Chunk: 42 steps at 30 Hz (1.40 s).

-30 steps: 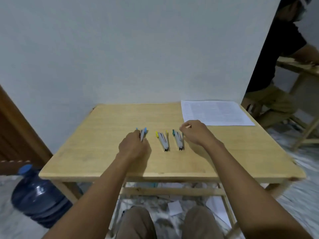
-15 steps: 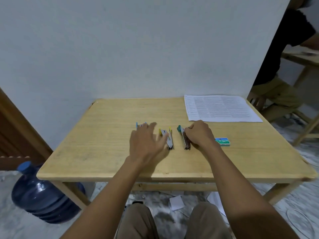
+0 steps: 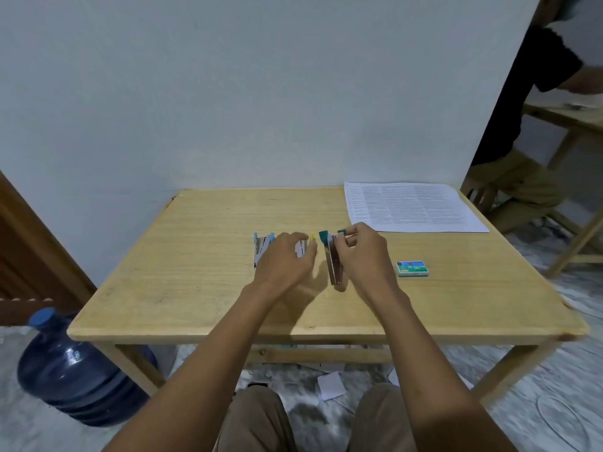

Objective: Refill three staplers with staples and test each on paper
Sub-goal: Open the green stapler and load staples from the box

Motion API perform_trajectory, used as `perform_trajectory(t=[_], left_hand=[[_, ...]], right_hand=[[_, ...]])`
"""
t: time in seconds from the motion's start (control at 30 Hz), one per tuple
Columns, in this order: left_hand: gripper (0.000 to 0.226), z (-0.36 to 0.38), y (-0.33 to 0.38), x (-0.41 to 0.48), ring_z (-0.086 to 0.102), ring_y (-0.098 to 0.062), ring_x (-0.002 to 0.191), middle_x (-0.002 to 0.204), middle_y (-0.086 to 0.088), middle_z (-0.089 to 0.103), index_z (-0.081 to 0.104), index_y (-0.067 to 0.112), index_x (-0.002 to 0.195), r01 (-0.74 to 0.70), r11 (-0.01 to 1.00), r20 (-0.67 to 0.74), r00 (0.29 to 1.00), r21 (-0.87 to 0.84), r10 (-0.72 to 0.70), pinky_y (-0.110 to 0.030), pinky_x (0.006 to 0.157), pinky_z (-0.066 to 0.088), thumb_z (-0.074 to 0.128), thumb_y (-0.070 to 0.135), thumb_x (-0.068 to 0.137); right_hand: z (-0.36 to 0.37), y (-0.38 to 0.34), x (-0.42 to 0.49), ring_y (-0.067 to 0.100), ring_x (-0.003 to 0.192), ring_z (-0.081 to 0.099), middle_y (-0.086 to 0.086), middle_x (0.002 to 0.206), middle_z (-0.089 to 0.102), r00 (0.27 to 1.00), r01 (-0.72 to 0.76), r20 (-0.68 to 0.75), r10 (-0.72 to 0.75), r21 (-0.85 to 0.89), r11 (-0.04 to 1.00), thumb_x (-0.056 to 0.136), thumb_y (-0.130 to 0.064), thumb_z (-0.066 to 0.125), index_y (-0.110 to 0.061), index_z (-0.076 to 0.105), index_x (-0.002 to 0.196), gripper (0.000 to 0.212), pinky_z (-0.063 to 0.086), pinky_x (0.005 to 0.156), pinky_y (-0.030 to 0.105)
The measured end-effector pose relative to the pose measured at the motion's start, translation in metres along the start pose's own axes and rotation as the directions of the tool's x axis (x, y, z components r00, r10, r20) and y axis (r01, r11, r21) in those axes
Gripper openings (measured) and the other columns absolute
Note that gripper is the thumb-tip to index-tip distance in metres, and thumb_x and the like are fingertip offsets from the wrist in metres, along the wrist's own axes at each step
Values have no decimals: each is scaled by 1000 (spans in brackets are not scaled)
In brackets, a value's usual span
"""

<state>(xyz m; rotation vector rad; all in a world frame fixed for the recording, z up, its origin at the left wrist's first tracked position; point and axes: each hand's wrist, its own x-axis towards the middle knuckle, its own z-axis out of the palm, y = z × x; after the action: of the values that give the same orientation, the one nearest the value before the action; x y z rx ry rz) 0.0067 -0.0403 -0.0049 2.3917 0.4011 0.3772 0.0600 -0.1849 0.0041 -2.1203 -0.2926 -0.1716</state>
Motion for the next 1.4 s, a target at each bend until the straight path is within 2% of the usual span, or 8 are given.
perform_trajectory(t=[0.17,0.47,0.6,0.8,0.97,1.2,1.3,1.4], left_hand=[[27,-16,14,-13,58,-2,72,92,9,65,70,27,109,-25,892,52,997,-451,55,-7,60,42,61,46,93],[13,-34,7,-18,66,-14,68,71,-5,70,75,9,90,-102,841,-59,995,-532,84,-44,78,60,67,19,93],[6,-37,2,-25,74,-22,84,80,-4,77,75,16,91,-100,787,-81,995,-609,64,-43,84,60,70,19,92],[9,-52,-8,-35,71,-19,94,98,-8,75,74,8,97,27,682,116,990,-731,85,-34,89,58,71,13,90],[21,-55,-11,-42,64,-28,93,103,-14,67,67,5,97,335,515,459,879,-789,131,-37,86,56,68,25,89],[40,-36,4,-40,57,-23,50,78,-10,64,65,11,107,473,439,524,852,-764,-7,-30,49,50,50,47,99],[41,-30,8,-36,39,-13,37,62,-3,52,60,11,102,471,360,500,866,-806,-12,-22,40,29,42,48,103],[35,-28,7,-36,33,-10,34,57,0,45,54,12,90,503,186,511,859,-844,-5,-21,36,24,42,42,104]], right_hand=[[10,-16,-12,9,75,62,-17,76,56,996,84,-31,-84,22,996,98,-32,56,-20,60,103,14,50,61,27],[21,-26,-18,-4,72,61,-17,82,62,992,125,-41,-120,160,979,99,-29,58,-19,63,97,11,46,57,10],[13,-22,-7,18,69,72,5,85,71,994,-57,-67,85,345,937,98,-24,59,-24,56,81,17,61,66,42],[0,-21,9,22,64,75,15,89,70,961,-266,94,260,571,777,95,-11,61,-4,60,93,8,61,57,36],[-9,-21,14,27,77,76,15,91,77,932,-361,292,217,676,642,94,-11,65,3,63,99,15,59,57,29],[6,-32,1,18,74,75,5,83,78,902,-334,428,58,606,722,89,-19,69,-5,69,98,17,56,61,22],[16,-36,-4,5,62,67,-6,67,74,949,-216,310,61,496,841,87,-27,70,-15,72,93,13,51,61,17],[21,-35,-9,6,75,70,-6,79,76,987,-79,163,3,464,882,90,-28,69,-24,67,100,11,48,65,14]])
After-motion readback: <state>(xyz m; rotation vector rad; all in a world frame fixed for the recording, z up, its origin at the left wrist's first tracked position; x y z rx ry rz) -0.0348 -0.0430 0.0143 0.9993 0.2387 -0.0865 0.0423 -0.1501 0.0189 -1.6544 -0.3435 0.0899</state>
